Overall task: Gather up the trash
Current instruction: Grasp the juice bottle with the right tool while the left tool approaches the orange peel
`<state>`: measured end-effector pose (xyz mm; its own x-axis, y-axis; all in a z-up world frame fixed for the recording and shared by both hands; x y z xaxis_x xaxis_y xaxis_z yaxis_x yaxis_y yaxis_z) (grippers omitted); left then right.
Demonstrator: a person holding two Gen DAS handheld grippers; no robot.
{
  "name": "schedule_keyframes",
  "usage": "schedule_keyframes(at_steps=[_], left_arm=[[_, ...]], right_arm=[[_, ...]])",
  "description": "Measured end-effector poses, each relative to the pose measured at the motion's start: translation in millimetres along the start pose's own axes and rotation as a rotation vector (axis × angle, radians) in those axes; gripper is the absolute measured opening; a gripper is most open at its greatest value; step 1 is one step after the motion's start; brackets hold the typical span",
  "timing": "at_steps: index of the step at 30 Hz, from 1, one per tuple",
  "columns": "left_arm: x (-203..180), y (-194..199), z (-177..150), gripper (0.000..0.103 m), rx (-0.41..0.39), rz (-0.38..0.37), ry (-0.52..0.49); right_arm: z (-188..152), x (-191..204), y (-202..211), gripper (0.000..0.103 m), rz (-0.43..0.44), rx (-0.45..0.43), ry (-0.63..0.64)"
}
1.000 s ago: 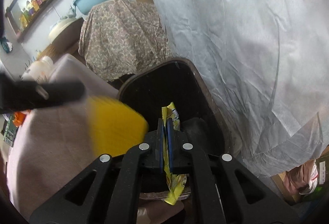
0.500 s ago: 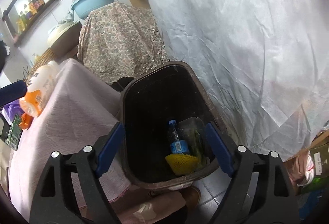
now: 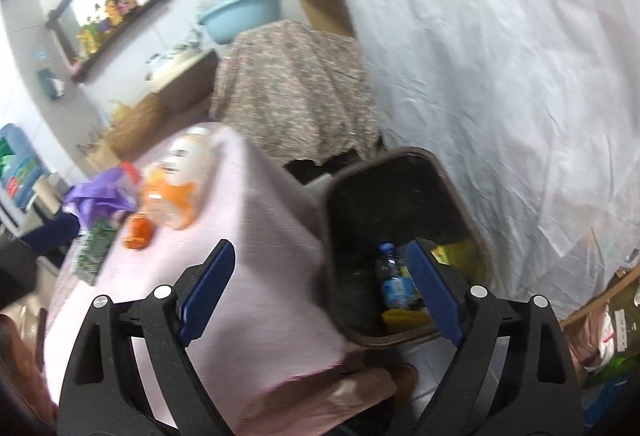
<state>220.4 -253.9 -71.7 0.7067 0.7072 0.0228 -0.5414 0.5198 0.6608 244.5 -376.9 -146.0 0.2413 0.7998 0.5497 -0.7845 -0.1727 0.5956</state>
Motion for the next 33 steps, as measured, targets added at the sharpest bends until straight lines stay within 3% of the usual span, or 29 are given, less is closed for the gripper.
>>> schedule_keyframes(at_steps=[8, 17, 24, 33], left_arm=[[63, 40, -34, 0.098, -0.013, 0.102, 0.073], [149, 67, -92, 0.097, 0.05, 0.226, 0.182], [163, 58, -111, 0.097, 0.096, 0.229, 0.212], [157, 39, -117, 0.097, 0.143, 0.211, 0.18]], right_arm=[[-11, 65, 7, 0.089, 0.094, 0.045, 0.079], [-15, 125, -20, 0.091, 0.139, 0.136, 0.186], [19, 151, -87, 0.092, 0.035, 0.219, 0.174], [22, 146, -156, 0.092, -0.099, 0.378, 0.14]])
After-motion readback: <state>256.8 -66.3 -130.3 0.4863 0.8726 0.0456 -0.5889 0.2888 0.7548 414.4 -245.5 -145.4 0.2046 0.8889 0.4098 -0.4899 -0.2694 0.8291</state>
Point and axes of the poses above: each gripper's, at about its wrist camera, not at the fingertips, and y roughly against the way its jaws point, x to its left, z to its top, the point moved 8 cm from there along -y, roughly the way its jaws point, and after that the axes turned 11 degrees about -y, right-handed, at the moved point
